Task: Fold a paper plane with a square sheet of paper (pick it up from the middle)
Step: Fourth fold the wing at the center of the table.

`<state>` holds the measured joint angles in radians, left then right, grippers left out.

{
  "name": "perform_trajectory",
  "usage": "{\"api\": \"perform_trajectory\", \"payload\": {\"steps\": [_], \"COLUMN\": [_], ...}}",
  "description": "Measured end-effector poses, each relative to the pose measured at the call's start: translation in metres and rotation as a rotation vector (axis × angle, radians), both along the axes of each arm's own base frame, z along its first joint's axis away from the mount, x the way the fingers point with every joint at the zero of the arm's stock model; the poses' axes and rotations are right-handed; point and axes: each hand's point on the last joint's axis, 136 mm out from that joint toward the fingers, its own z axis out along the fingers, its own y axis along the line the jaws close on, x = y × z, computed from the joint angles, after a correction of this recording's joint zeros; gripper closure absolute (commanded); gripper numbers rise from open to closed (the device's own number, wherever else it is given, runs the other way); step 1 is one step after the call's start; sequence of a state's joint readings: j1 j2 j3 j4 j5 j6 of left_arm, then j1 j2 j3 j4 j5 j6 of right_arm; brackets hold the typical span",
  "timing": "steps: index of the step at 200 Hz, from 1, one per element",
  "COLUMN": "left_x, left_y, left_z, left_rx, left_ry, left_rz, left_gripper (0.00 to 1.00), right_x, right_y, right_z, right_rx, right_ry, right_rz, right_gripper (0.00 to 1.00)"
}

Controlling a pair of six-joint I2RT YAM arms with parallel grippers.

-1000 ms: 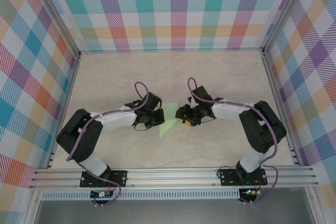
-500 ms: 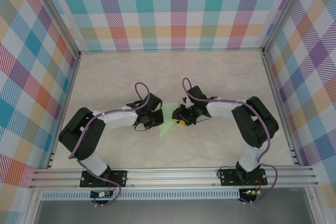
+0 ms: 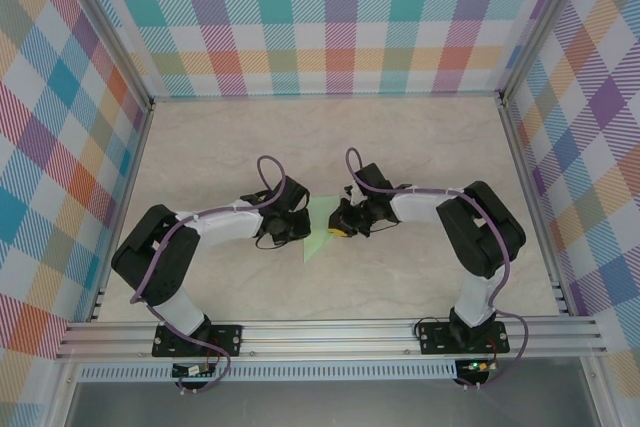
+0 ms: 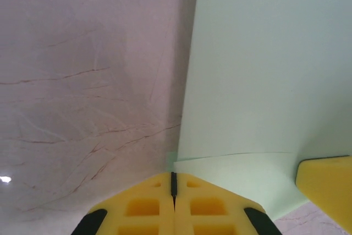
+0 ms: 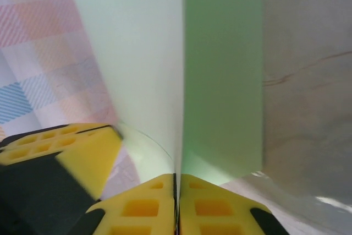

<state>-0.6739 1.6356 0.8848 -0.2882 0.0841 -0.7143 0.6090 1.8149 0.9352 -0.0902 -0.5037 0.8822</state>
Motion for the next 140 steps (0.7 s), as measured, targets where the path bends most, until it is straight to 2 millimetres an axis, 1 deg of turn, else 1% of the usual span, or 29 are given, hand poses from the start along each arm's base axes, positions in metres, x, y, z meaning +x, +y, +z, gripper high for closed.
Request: {"api": "perform_trajectory", "payload": {"steps": [14,23,35,54,74,87,102,121,129,140], "left_x": [0.000,0.001,0.002,0.004,0.004,0.005,0.005,0.003,0.002,0.002], "left_y": [0.002,0.002,0.002,0.002,0.003,0.003,0.005,0.007,0.007,0.008], "left_z": [0.010,0.019,0.031,0.050,0.068,0.082,0.097,0.107,0.107,0.105], "left_rx": [0.003,-0.005,-0.014,-0.038,-0.058,-0.075,-0.097,-0.111,-0.113,-0.112], "left_ry": [-0.017,-0.038,-0.066,-0.115,-0.162,-0.202,-0.245,-0.281,-0.286,-0.292], "left_rz": [-0.007,-0.012,-0.019,-0.035,-0.041,-0.046,-0.049,-0.057,-0.060,-0.068], "left_gripper": [0.87,0.84,0.80,0.70,0.62,0.57,0.55,0.49,0.47,0.41], "right_x": [0.001,0.002,0.004,0.006,0.007,0.007,0.007,0.008,0.008,0.009], "right_y": [-0.006,-0.010,-0.014,-0.021,-0.027,-0.030,-0.033,-0.033,-0.033,-0.032], "right_z": [0.002,0.007,0.017,0.034,0.048,0.056,0.064,0.074,0.077,0.080], "right_rx": [-0.036,-0.052,-0.065,-0.079,-0.094,-0.103,-0.113,-0.125,-0.130,-0.134], "right_ry": [-0.011,-0.025,-0.054,-0.097,-0.125,-0.143,-0.162,-0.191,-0.200,-0.206], "right_rz": [-0.021,-0.032,-0.049,-0.076,-0.105,-0.118,-0.131,-0.141,-0.144,-0.149], "right_gripper": [0.95,0.96,0.96,0.96,0.96,0.96,0.96,0.96,0.96,0.96]}}
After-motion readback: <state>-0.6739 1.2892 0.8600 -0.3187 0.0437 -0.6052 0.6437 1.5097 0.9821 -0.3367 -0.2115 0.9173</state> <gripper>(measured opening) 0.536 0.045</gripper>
